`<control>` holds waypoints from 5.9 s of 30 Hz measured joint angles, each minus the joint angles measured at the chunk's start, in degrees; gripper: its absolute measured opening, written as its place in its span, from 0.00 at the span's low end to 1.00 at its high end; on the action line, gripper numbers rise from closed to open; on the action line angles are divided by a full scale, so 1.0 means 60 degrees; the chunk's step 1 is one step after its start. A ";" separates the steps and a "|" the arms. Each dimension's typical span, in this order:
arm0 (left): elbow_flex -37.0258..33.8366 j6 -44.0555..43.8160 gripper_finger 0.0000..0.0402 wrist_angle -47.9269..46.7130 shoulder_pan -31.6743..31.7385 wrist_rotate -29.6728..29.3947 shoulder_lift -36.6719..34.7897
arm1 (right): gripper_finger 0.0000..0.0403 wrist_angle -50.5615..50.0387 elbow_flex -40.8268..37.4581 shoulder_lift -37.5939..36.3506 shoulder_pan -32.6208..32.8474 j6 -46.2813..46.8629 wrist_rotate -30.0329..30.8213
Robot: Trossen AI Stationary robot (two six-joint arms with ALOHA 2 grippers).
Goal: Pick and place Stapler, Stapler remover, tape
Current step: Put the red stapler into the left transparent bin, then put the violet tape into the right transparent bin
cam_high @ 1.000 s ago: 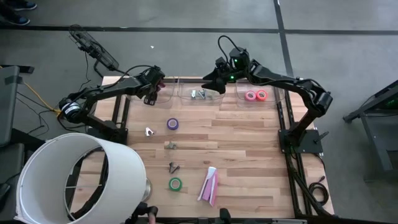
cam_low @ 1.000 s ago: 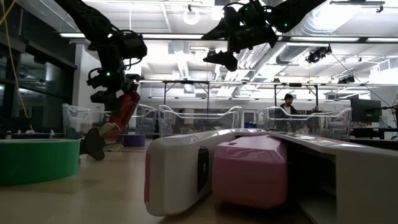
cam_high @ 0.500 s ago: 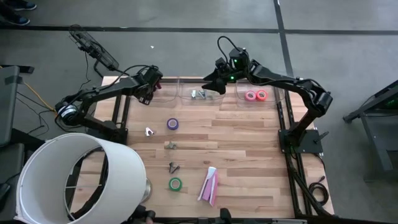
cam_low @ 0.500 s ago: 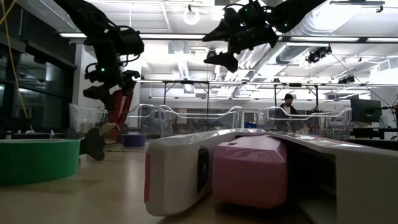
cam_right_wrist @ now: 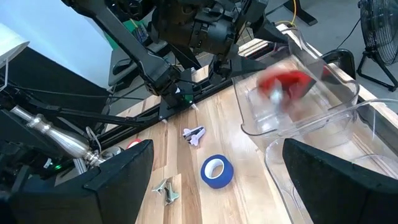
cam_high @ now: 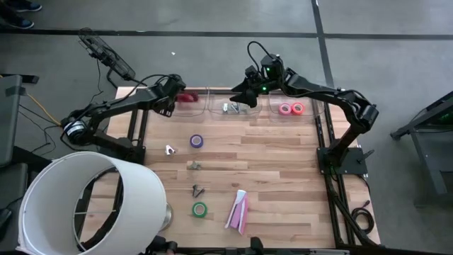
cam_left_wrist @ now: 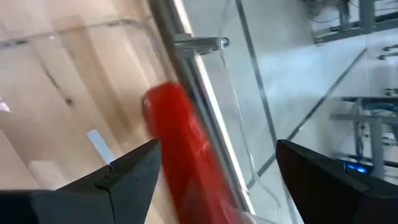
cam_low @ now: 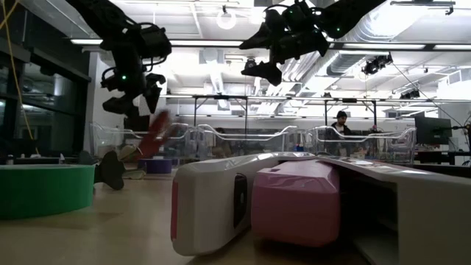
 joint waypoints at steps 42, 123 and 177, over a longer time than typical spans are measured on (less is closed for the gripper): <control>-0.0022 1.1011 0.69 0.1380 0.0015 0.4044 -0.1225 | 0.86 -0.0573 0.0000 -0.0004 -0.0642 0.0437 -0.0951; -0.0029 1.9157 0.68 -0.0948 -0.4370 0.5709 0.2600 | 0.86 -0.1348 0.0002 -0.0007 -0.0623 -0.0073 -0.0539; 0.1659 1.9074 0.09 -0.0871 -0.4546 0.5068 0.2524 | 0.86 -0.2347 0.0004 -0.0020 -0.0623 -0.0399 -0.0585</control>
